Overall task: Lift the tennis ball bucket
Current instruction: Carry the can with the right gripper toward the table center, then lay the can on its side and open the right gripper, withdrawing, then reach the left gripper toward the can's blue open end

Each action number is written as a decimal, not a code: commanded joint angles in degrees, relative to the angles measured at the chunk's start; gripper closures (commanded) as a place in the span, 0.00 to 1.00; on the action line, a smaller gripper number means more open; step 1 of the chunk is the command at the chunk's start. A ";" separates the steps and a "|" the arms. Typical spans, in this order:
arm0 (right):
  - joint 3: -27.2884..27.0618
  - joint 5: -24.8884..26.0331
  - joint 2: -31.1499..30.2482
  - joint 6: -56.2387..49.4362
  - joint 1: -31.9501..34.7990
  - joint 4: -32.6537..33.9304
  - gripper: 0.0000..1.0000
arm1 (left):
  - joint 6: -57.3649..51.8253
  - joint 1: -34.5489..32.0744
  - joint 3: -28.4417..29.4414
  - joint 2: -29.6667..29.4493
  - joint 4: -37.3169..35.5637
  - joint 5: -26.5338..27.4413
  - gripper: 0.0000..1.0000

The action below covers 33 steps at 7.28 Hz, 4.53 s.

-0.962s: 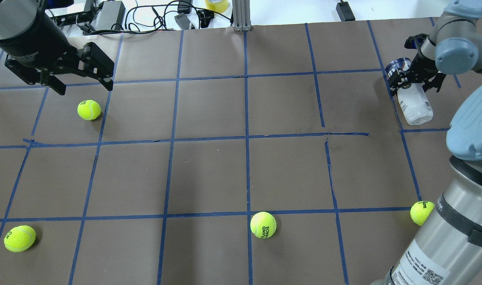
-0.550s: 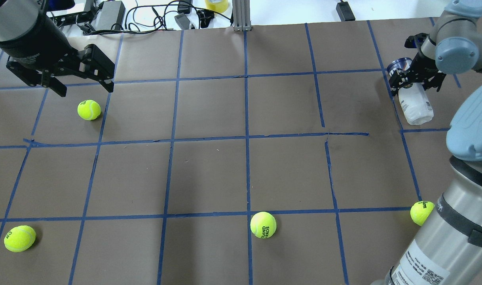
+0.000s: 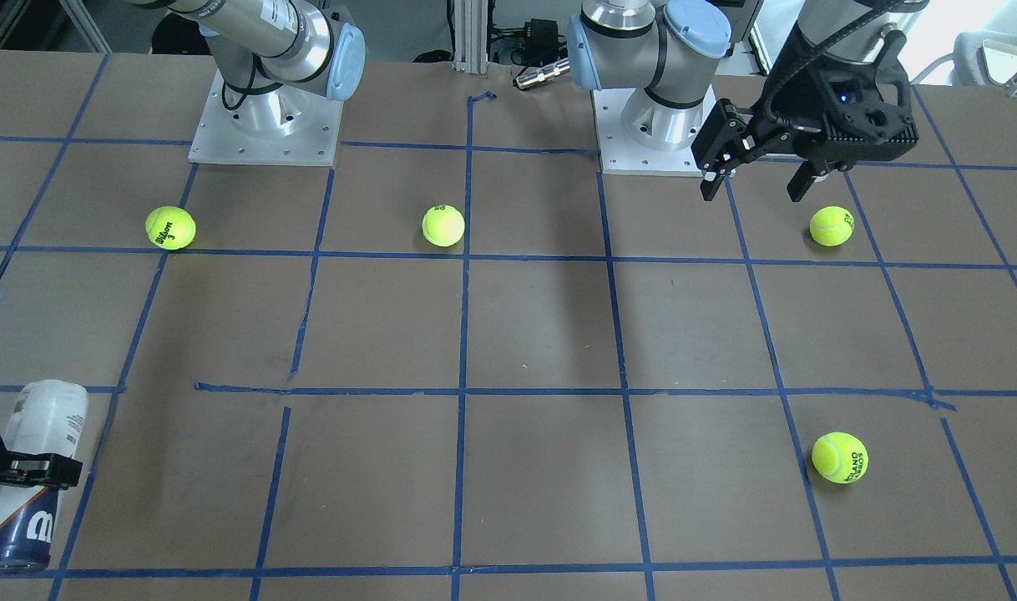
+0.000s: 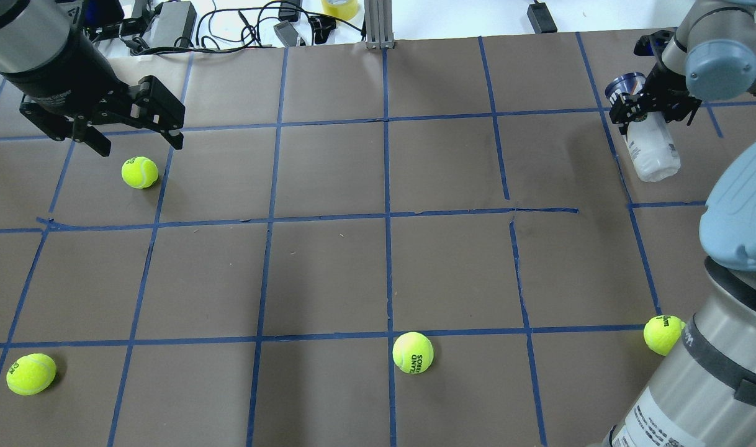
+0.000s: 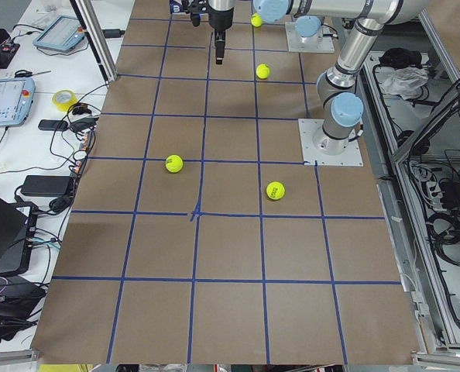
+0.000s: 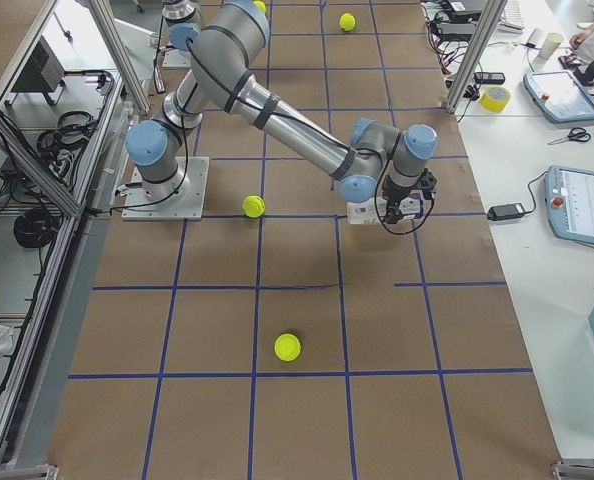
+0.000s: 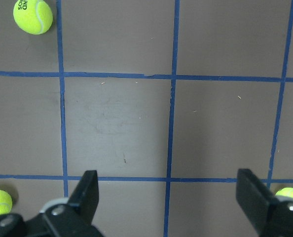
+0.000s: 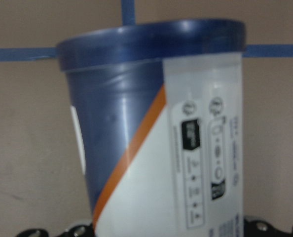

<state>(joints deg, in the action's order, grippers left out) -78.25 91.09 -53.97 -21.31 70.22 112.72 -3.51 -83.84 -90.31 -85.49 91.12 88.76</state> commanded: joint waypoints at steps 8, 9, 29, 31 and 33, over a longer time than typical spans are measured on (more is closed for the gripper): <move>-1.99 -4.87 -2.56 -29.75 40.23 6.32 0.34 | -4.84 9.38 0.40 -1.52 -0.77 -0.08 0.00; -2.78 -4.08 -1.94 -32.98 42.44 7.76 0.34 | -4.66 10.00 0.40 -1.96 -1.03 0.01 0.00; -5.24 -2.76 -26.77 -15.93 19.55 -16.19 0.00 | -5.81 9.66 -4.25 -4.51 -3.57 -12.29 0.00; -4.56 -1.62 -28.38 -8.85 18.47 -18.41 0.00 | -5.54 9.66 -7.85 -6.26 -6.11 -22.18 0.00; -4.28 -2.40 -28.47 -1.33 16.62 -18.93 0.00 | -6.06 9.75 -11.89 -9.16 -10.69 -25.55 0.00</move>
<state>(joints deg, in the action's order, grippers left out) -82.66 88.80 -82.10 -27.92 87.77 94.41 -9.19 -74.12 -99.73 -92.90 82.85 65.88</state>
